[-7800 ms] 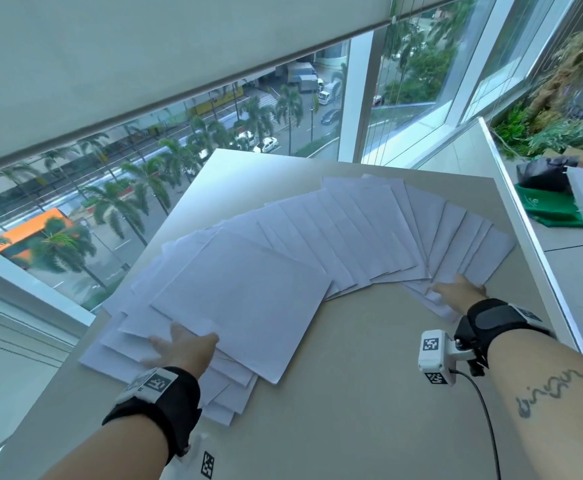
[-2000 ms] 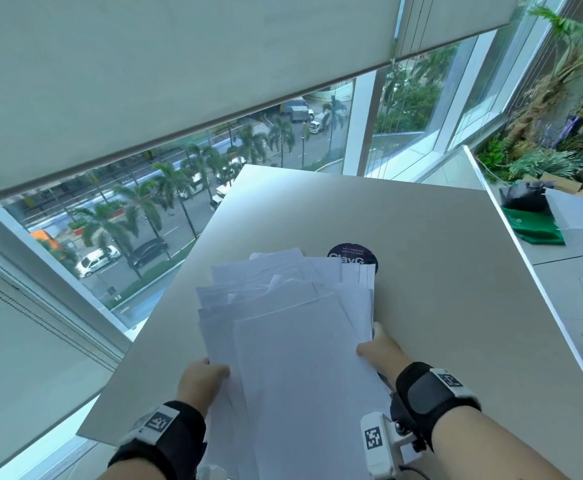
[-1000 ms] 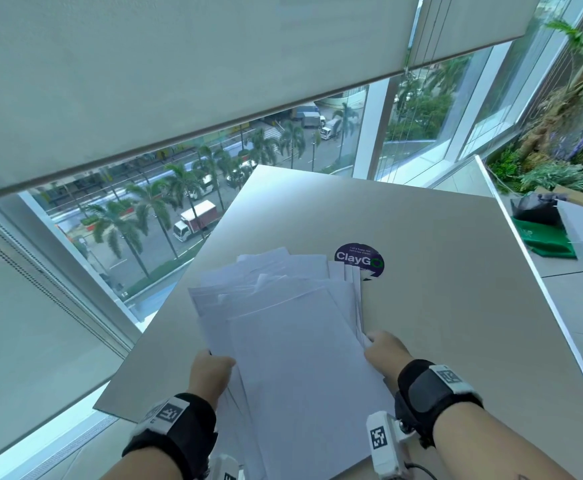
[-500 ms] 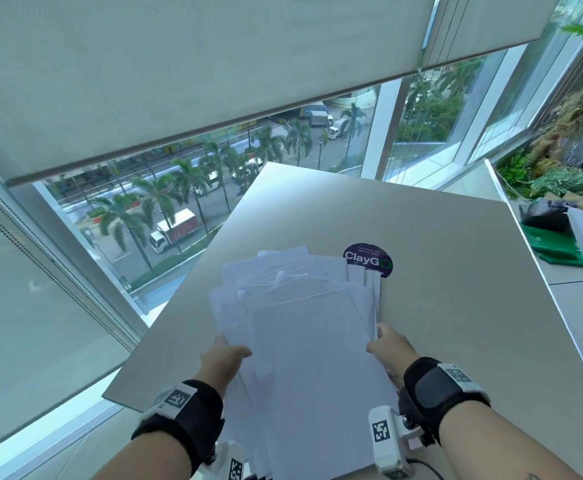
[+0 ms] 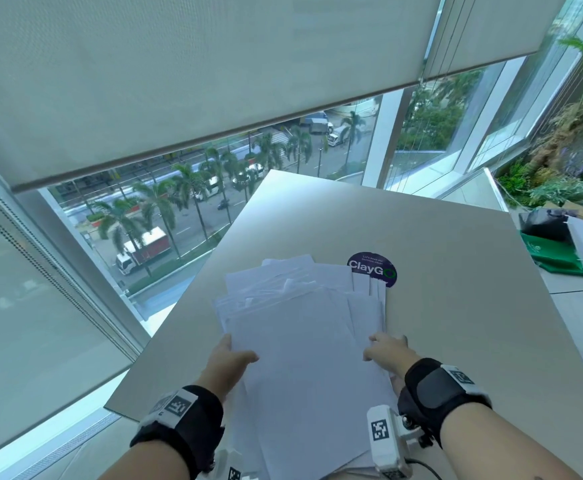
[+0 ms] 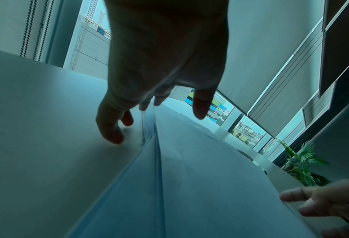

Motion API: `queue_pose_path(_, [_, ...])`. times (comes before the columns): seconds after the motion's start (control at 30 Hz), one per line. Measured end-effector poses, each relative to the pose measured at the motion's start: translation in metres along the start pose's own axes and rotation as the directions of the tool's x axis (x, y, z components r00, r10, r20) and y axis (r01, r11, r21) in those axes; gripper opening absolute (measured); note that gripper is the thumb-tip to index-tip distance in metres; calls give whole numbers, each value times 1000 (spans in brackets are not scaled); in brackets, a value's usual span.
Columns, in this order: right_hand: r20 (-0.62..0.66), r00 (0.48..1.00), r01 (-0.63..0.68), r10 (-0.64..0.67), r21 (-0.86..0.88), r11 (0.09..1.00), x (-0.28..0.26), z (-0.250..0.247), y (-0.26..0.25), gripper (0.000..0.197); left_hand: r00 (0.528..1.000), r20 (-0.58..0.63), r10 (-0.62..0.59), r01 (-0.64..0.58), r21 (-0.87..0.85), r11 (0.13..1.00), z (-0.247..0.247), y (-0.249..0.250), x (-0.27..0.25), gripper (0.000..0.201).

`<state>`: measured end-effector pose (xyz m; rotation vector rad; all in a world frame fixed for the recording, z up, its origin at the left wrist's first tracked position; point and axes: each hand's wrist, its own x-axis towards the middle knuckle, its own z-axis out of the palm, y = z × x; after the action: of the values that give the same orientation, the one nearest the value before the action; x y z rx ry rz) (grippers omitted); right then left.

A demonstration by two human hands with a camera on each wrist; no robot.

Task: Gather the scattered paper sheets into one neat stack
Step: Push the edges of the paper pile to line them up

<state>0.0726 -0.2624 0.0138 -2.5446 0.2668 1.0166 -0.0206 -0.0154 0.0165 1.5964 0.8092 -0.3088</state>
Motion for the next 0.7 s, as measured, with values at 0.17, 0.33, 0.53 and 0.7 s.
queue_pose_path(0.17, [-83, 993, -84, 79, -54, 995, -1, 7, -4, 44, 975, -56, -217, 217, -3, 976, -2, -3, 1, 62])
queue_pose_path(0.33, [35, 999, -19, 15, 120, 993, 5, 16, -10, 54, 957, 51, -285, 281, 77, 957, -3, 0, 1, 50])
queue_pose_path(0.53, [180, 983, -65, -21, 459, 886, 1, 9, -2, 36, 945, 177, -275, 259, 113, 959, -13, 6, -5, 73])
queue_pose_path(0.7, [-53, 998, 0, 25, 428, 904, 16, 6, 9, 34, 973, 118, -201, 182, 154, 971, -14, 1, -4, 62])
